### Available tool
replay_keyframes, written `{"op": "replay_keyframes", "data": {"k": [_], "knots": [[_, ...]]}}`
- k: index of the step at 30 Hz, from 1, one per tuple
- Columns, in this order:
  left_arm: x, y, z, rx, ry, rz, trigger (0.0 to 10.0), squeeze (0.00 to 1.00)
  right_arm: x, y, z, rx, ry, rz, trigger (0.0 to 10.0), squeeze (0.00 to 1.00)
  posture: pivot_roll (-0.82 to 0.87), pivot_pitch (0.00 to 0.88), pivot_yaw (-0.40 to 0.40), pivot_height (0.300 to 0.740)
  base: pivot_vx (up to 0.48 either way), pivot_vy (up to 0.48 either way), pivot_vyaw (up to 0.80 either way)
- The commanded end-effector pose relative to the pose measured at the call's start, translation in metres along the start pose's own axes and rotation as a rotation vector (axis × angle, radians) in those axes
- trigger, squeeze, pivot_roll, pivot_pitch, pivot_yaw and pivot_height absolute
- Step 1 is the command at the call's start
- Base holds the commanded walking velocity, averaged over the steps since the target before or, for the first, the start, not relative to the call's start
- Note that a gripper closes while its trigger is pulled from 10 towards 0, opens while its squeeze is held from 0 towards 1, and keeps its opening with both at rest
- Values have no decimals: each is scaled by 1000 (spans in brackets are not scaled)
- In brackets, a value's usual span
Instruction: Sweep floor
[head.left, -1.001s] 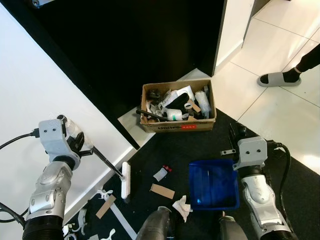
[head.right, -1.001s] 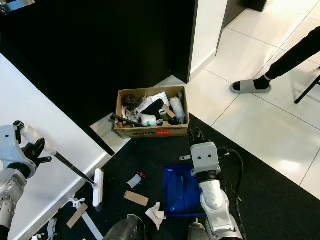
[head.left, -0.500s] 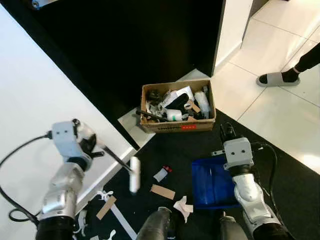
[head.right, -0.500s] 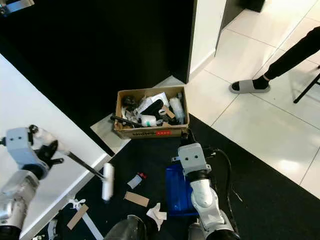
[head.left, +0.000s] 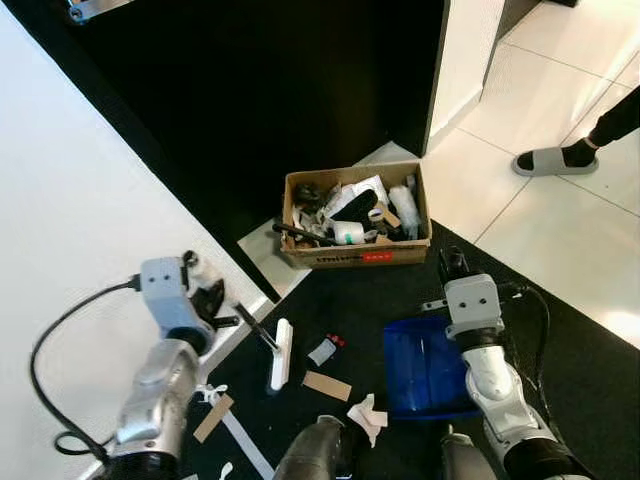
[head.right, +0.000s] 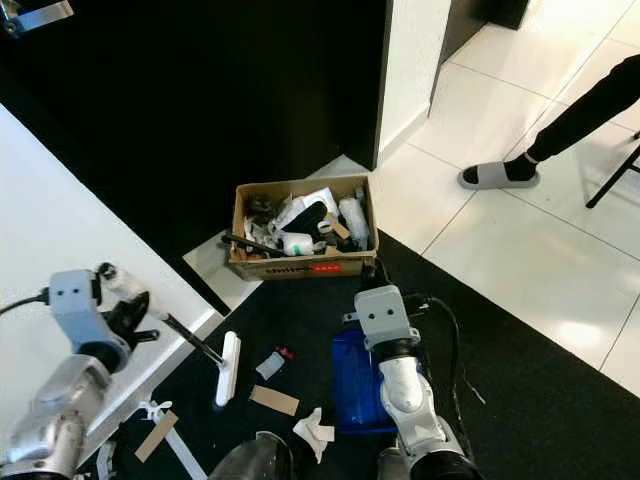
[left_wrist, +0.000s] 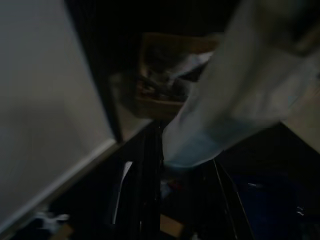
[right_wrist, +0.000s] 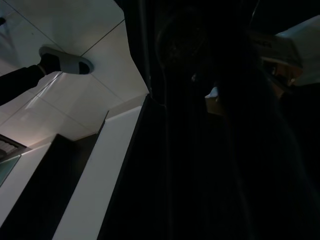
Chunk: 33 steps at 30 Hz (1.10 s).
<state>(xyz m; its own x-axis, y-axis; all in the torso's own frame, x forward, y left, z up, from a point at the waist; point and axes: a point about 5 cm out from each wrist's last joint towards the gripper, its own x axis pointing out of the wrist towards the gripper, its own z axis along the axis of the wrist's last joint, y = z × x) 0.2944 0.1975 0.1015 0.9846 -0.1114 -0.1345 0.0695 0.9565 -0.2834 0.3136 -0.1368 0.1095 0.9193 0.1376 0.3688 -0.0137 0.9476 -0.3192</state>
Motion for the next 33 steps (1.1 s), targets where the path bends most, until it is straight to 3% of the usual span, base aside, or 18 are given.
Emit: {"op": "replay_keyframes", "data": {"k": [1,2,4,5,6,7,8,11,17,19,22,23,27,29,30,33], "knots": [[-6,-25,-31,-133,126,-79,10000,63,-13,12,-12,12,69,40,10000,0,88,369,176,740,0,0,0],[-6,-25,-31,-133,126,-79,10000,63,-13,12,-12,12,69,40,10000,0,88,369,176,740,0,0,0],[-7,-46,-32,-201,137,-148,10000,67,-12,13,-12,14,65,44,10000,0,87,369,176,740,0,0,0],[-7,-46,-32,-201,137,-148,10000,67,-12,13,-12,14,65,44,10000,0,87,369,176,740,0,0,0],[-9,-57,-31,-222,140,-188,10000,71,-12,14,-12,14,64,45,10000,0,88,368,176,740,0,0,0],[-12,-77,-27,-272,136,-265,10000,63,-11,14,-12,15,61,45,10000,0,88,368,176,740,0,0,0],[-12,-77,-27,-272,136,-265,10000,63,-11,14,-12,15,61,45,10000,0,88,368,176,740,0,0,0],[-18,-109,-18,-324,132,-391,10000,71,-10,14,-12,16,60,45,10000,0,92,363,176,740,0,0,0],[-19,-121,-3,-378,92,-428,10000,71,-9,14,-12,17,58,45,10000,0,99,355,175,740,0,0,0],[-14,-118,11,-387,50,-409,10000,67,-8,14,-12,17,58,47,10000,0,99,355,175,740,0,0,0],[-7,-93,30,-314,-17,-324,10000,67,-7,15,-12,17,56,51,10000,0,103,347,175,740,0,0,0],[-7,-93,30,-314,-17,-324,10000,67,-7,15,-12,17,56,51,10000,0,103,347,175,740,0,0,0],[-7,-47,58,-188,-83,-219,10000,63,-8,14,-12,14,55,54,10000,0,104,341,178,740,0,0,0],[-8,-38,63,-157,-94,-200,10000,63,-8,14,-13,14,55,54,10000,0,106,341,178,740,0,0,0],[-11,-20,75,-83,-116,-162,10000,63,-9,13,-14,11,58,55,10000,0,110,340,176,740,0,0,0],[-12,-6,84,-22,-133,-121,10000,63,-10,12,-15,10,60,57,10000,0,111,340,173,740,0,0,0]]}}
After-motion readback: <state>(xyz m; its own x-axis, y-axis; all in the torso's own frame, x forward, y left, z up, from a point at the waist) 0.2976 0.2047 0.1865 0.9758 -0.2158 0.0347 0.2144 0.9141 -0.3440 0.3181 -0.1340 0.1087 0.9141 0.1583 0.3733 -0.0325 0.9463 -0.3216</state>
